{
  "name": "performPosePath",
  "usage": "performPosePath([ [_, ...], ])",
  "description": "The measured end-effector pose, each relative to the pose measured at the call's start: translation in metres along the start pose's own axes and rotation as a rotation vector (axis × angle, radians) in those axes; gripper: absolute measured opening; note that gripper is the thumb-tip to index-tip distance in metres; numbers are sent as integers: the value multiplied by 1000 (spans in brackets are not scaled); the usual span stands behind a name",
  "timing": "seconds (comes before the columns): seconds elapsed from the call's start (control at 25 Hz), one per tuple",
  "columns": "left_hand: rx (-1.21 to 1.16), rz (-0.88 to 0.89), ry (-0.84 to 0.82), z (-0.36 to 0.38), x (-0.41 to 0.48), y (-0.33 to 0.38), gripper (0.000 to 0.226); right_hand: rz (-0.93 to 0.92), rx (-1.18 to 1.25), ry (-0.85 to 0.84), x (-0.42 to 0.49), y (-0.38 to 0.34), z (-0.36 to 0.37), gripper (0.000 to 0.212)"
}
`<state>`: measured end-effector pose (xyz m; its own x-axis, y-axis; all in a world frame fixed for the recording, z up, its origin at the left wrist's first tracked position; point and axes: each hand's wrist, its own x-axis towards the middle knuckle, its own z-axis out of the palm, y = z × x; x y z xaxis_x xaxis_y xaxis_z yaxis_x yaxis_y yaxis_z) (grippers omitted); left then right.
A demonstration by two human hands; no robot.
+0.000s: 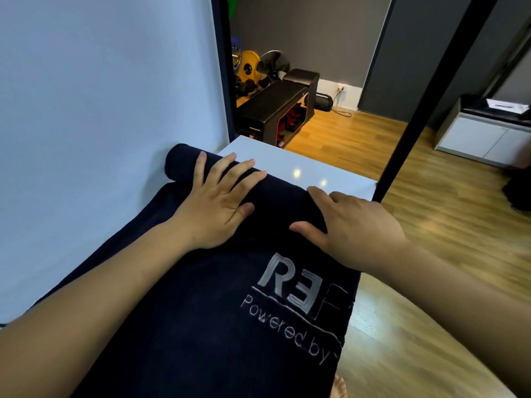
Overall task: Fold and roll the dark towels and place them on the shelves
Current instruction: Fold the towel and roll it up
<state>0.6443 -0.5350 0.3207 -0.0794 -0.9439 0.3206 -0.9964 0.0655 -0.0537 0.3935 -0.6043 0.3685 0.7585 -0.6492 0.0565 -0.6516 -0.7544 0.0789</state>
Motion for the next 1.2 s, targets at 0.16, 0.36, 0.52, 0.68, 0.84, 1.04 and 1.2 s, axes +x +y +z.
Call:
performPosePath([
  [0.16, 24, -41, -37, 11, 53, 10, 61, 14, -73, 52, 33, 46, -2, 84],
  [0.36, 26, -19, 8, 24, 62, 8, 60, -64, -113, 27, 49, 59, -12, 81],
  [0.52, 6, -14, -21, 18, 55, 7, 63, 3, -119, 66, 71, 34, -7, 80],
  [0.68, -69, 1, -84, 9, 40, 1, 63, -13, -174, 163, 65, 20, 22, 81],
  [0.84, -38, -10, -137, -8, 65, 0, 64, 24, -201, 194, 61, 15, 24, 84],
  [1.04, -46, 27, -8, 11, 60, 6, 60, 75, -170, 165, 47, -4, 25, 91],
  [1.2, -142, 20, 50, 11, 27, 11, 57, 78, -115, 133, 24, -27, 28, 92],
])
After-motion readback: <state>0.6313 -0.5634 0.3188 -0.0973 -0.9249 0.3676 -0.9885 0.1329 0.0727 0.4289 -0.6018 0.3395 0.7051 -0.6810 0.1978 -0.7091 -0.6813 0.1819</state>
